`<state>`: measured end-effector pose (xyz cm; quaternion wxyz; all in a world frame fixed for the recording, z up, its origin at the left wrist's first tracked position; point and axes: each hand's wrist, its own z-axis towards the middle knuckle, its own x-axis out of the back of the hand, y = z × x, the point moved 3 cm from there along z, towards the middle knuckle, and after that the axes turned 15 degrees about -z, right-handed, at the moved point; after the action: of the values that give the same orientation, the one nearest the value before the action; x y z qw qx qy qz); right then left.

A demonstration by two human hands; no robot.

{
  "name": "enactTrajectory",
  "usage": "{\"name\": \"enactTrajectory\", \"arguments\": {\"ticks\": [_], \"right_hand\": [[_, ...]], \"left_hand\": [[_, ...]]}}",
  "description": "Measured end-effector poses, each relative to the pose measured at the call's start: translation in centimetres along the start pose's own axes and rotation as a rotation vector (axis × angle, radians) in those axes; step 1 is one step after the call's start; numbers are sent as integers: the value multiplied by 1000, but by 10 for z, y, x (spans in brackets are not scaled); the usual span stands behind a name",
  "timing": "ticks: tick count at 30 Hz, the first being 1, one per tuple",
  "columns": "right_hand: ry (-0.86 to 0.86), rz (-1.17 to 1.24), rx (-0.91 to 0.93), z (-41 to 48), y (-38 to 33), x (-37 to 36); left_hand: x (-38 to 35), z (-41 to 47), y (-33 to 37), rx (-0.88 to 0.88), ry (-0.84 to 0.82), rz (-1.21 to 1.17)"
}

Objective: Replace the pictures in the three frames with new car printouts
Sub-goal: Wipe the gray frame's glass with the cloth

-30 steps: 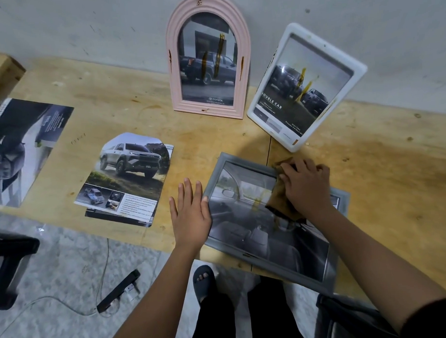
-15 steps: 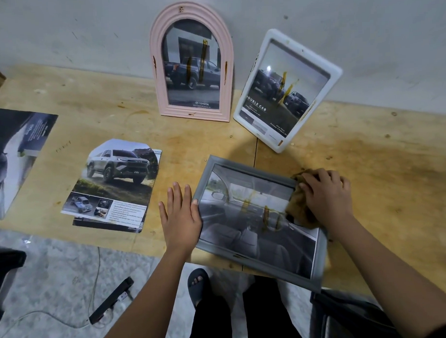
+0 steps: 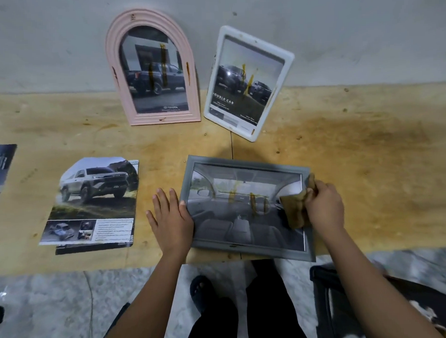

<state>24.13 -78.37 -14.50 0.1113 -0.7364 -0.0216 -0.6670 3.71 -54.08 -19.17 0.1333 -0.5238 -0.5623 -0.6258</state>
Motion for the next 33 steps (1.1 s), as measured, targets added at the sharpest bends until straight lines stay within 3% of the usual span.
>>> {"name": "enactTrajectory", "arguments": {"ticks": [7,16,23,28,33], "right_hand": [[14,12,-75,-75,20,-6],[14,-71,139,1,-17,1],[23,-220,88,-51,1,-3],[-56,-274,13,-80,0,1],[-132,-319,61,-101,-28,-3]], "left_hand": [[-1,-2,-2,-67,30,-46],[-2,0,-5,-34,12,-99],[-6,-4,-2,-44,121,-130],[-5,-4,0,-21,112,-124],[-5,-3,0,-15,98,-128]]}}
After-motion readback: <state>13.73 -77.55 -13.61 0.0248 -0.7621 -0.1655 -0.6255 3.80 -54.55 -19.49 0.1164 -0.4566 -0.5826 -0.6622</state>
